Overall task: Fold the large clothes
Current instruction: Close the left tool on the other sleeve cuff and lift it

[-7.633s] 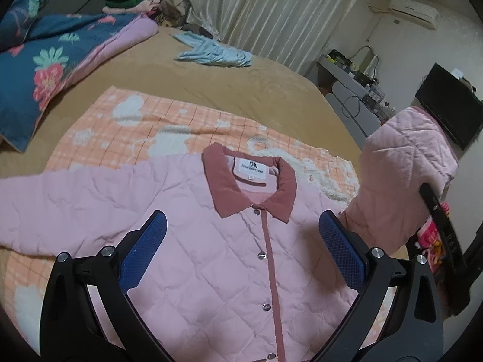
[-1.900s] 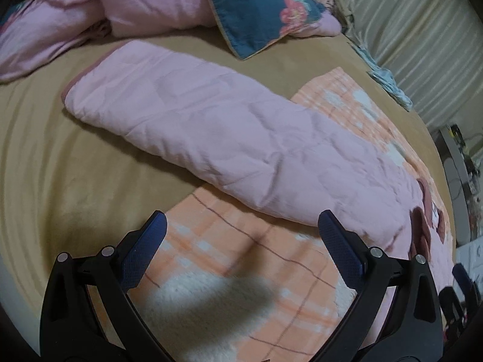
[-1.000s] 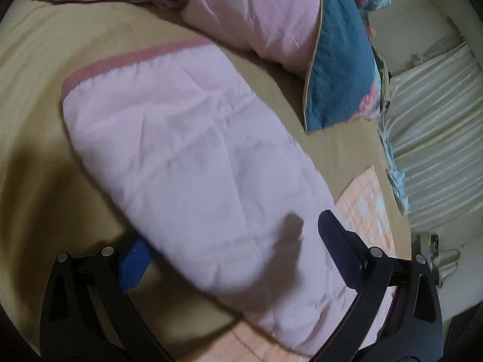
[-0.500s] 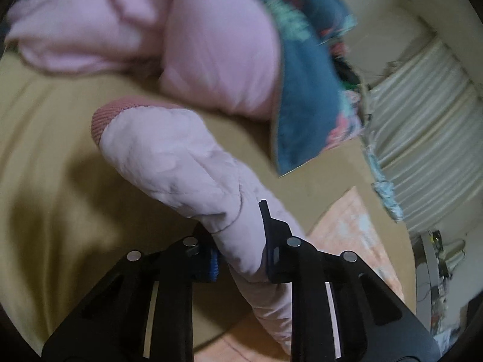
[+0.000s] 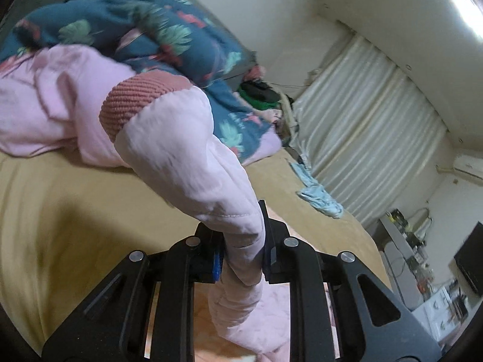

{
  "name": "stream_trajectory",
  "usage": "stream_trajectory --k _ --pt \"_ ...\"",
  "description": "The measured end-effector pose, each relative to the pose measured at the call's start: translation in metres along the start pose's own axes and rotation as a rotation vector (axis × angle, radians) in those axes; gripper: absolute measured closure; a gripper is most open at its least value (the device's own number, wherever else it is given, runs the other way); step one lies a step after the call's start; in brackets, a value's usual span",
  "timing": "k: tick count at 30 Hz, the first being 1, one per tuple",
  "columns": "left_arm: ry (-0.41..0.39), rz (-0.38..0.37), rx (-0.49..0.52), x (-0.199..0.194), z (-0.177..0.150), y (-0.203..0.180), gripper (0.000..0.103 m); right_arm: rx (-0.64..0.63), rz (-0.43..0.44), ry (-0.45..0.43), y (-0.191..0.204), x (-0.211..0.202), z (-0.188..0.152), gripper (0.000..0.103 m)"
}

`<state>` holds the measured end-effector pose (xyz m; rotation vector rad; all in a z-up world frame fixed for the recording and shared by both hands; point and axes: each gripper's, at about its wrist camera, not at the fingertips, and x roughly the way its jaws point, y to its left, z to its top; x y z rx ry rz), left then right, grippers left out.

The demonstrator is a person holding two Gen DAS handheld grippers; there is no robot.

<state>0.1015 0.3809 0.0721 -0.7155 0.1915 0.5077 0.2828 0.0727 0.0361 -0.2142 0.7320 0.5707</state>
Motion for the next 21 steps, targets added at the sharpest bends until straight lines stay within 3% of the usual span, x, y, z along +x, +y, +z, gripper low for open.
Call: stream_trajectory --k 8,21 --pt "-0.005 -0.041 0.084 -0.016 0.007 -0.047 0.092 0.045 0.0 -0.031 -0.025 -0.025 -0.005 0.004" --pt "-0.01 -0.074 0.204 -0.038 -0.013 -0.119 0.092 0.079 0.039 -0.057 -0.063 -0.045 -0.02 0.004"
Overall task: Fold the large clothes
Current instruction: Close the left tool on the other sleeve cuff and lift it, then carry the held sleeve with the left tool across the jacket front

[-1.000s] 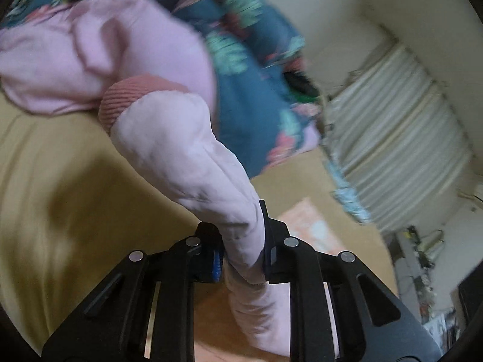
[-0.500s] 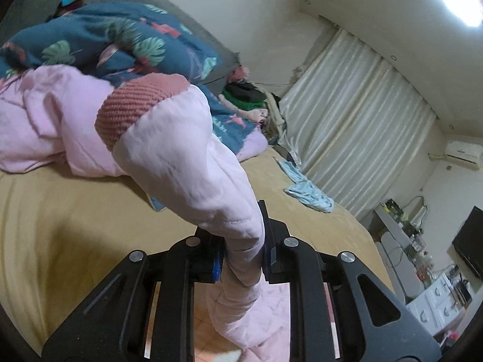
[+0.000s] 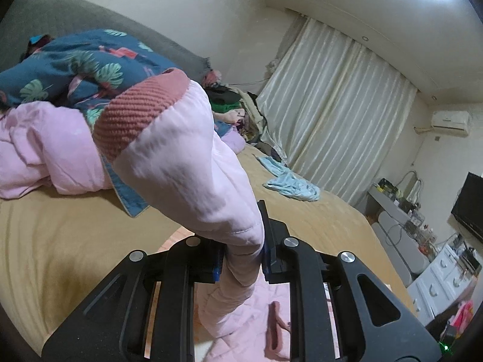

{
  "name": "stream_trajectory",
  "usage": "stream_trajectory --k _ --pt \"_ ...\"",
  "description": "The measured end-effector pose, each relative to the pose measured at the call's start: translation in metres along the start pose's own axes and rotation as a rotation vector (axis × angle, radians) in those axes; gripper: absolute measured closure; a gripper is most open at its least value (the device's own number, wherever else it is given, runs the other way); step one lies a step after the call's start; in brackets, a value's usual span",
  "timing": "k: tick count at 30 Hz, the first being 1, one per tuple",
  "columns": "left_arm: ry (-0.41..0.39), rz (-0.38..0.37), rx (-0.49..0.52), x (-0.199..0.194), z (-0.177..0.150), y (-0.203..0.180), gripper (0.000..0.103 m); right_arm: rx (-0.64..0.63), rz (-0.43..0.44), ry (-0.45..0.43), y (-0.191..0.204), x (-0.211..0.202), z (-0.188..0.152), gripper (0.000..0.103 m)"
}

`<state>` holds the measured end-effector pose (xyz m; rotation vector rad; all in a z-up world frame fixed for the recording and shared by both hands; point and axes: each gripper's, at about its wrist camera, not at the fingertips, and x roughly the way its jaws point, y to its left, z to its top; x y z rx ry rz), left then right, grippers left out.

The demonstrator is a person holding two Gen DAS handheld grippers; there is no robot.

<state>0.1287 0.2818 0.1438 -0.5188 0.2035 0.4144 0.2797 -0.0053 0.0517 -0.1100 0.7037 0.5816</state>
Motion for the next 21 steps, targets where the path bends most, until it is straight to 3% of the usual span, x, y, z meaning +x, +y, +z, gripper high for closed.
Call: stream_trajectory --k 11,21 --pt "0.018 -0.056 0.106 0.004 -0.013 -0.061 0.092 0.021 -0.022 -0.035 -0.038 -0.012 -0.005 0.004" --pt "0.047 -0.11 0.197 0.014 -0.033 -0.108 0.092 0.116 -0.073 -0.045 -0.085 -0.011 -0.02 0.004"
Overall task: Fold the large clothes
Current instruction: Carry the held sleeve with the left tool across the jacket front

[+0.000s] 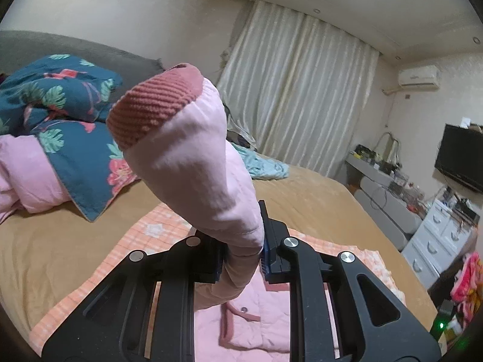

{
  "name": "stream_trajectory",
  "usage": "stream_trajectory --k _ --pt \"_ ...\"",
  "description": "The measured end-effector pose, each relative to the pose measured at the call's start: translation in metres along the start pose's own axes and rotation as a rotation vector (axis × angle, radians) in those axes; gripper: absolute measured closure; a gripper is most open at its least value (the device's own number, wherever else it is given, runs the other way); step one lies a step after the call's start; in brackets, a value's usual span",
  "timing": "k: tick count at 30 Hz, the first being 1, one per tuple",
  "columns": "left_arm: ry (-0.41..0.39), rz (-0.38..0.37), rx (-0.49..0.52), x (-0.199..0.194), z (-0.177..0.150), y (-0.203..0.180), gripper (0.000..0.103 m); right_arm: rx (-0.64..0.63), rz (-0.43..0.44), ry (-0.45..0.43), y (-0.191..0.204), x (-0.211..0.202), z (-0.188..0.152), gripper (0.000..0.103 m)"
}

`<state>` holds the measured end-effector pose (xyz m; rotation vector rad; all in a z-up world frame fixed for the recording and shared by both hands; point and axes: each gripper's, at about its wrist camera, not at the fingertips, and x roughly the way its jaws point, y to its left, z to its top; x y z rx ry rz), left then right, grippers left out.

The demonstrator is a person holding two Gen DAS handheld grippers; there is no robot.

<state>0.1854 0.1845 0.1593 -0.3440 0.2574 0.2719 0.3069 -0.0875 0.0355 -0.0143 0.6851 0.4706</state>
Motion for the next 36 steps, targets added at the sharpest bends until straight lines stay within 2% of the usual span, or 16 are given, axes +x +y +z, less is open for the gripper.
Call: stream_trajectory --k 19,28,36 --pt "0.098 -0.149 0.128 0.032 -0.044 -0.079 0.092 0.101 -0.082 -0.061 -0.053 -0.017 0.003 0.004" --pt "0.151 -0.187 0.177 0.047 -0.069 -0.106 0.092 0.167 -0.11 -0.074 -0.077 -0.022 0.003 0.004" --pt "0.233 -0.214 0.269 0.063 -0.106 -0.134 0.091 0.229 -0.132 -0.078 -0.095 -0.024 0.001 0.004"
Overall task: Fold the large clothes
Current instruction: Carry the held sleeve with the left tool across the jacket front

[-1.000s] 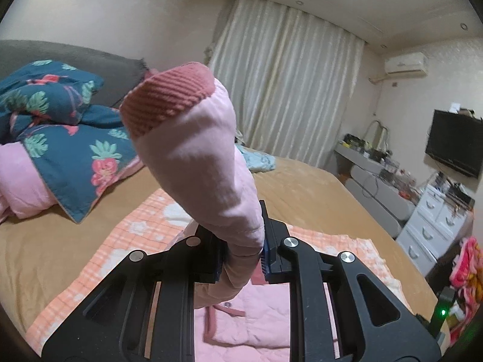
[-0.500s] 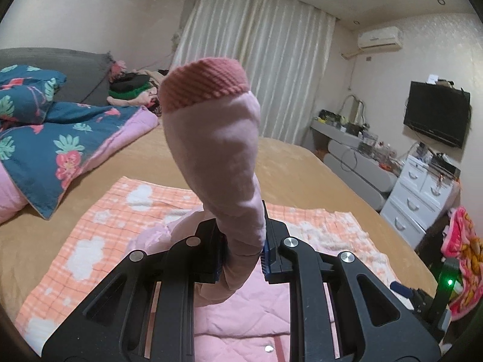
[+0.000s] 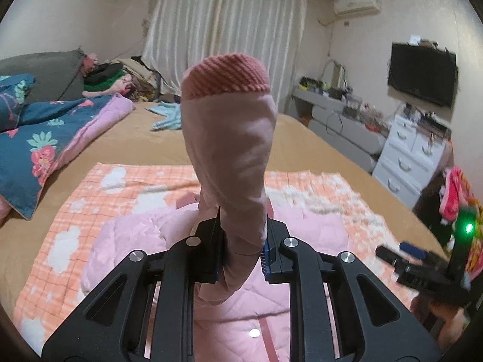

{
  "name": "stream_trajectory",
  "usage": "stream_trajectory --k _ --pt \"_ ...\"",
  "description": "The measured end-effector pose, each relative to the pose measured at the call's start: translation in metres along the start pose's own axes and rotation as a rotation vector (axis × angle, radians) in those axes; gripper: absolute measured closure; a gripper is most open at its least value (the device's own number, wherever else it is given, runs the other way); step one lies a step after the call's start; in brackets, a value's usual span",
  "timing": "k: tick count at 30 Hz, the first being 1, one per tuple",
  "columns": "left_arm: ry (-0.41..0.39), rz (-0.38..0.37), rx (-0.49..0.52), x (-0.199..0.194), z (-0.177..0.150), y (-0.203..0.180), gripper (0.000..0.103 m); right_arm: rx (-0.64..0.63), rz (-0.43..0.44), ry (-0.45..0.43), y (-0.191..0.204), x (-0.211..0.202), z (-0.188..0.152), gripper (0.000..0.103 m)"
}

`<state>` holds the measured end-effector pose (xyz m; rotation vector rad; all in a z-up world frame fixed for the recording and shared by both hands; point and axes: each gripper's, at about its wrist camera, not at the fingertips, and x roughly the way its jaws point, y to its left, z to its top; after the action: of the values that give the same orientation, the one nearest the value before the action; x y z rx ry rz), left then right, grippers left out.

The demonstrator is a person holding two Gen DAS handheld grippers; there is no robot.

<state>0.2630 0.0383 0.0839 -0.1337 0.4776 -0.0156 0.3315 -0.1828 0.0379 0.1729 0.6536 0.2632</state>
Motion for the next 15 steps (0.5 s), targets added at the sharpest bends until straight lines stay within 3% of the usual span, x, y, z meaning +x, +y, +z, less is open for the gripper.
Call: stream_trajectory --k 15 --pt "0.215 -0.04 0.223 0.063 -0.064 -0.067 0.084 0.095 -0.025 0.005 -0.029 0.0 0.003 0.004"
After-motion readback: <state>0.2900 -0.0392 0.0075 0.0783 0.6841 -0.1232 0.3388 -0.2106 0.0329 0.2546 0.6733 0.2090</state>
